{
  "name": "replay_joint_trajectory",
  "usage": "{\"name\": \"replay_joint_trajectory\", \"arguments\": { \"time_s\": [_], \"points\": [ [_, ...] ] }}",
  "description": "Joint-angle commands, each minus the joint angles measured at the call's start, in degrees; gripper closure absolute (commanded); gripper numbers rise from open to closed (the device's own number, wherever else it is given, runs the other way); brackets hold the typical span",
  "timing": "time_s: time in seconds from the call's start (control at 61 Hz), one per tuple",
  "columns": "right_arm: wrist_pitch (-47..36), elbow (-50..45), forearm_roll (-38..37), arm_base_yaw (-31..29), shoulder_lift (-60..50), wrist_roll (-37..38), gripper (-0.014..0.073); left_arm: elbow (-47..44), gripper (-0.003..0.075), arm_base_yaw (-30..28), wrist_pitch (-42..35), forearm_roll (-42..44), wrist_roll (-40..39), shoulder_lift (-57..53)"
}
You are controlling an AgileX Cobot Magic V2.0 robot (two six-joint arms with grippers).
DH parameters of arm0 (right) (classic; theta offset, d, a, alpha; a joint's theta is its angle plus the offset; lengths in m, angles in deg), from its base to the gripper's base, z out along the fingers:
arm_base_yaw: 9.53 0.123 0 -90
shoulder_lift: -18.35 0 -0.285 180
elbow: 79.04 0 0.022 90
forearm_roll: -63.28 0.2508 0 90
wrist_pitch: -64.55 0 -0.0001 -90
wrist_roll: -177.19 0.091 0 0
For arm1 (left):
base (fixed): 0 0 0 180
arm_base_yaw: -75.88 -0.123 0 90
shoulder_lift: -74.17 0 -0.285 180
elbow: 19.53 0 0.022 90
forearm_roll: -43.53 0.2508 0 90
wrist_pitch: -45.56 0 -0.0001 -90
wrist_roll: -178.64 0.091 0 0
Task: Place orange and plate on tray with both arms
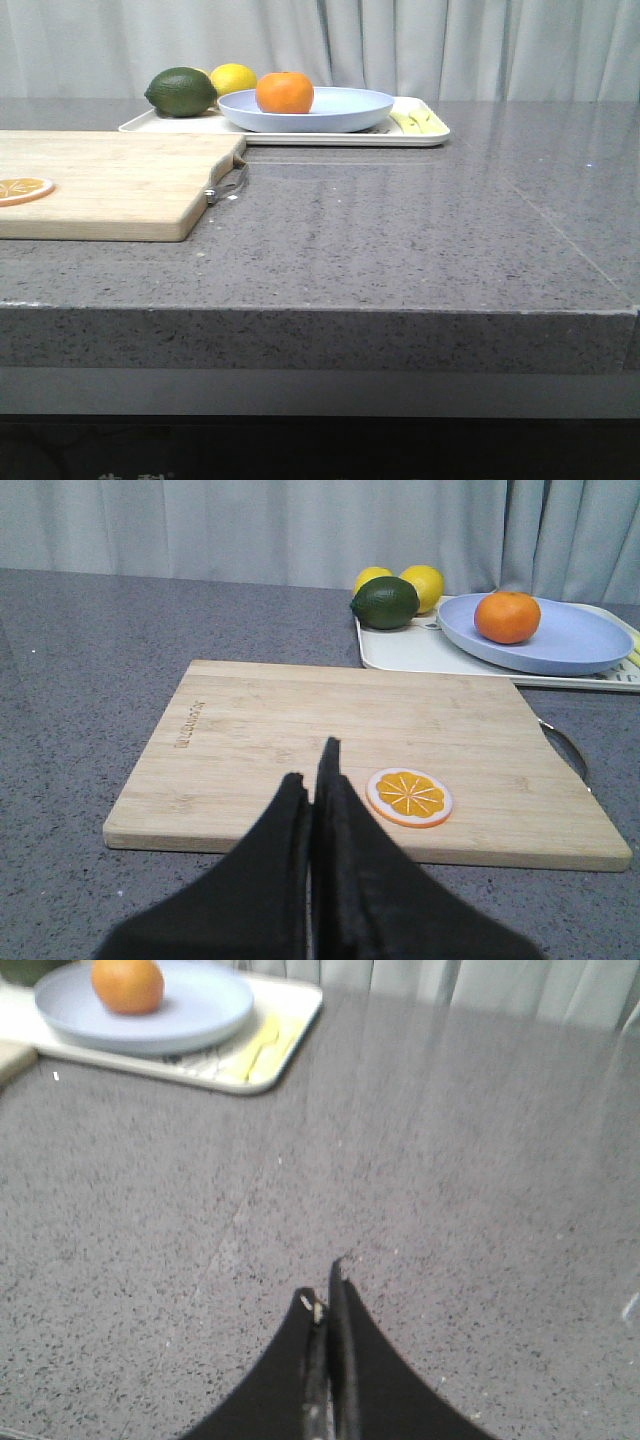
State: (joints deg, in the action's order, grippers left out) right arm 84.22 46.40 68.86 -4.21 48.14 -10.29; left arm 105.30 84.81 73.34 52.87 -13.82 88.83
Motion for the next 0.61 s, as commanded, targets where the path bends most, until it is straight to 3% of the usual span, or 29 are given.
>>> {"name": "replay_joint_trajectory", "arguments": {
  "time_s": [0.0,0.591],
  "points": [
    [-6.90,-1.08,-0.15,0.00,-4.49,-0.72,0.0664,1.46,0.0738,-0.18,-4.92,-0.07,-0.49,0.58],
    [-6.86,-2.45,-0.15,0.00,-8.60,-0.72,0.0664,1.46,0.0738,-0.18,-4.92,-0.07,-0.49,0.58]
  ]
}}
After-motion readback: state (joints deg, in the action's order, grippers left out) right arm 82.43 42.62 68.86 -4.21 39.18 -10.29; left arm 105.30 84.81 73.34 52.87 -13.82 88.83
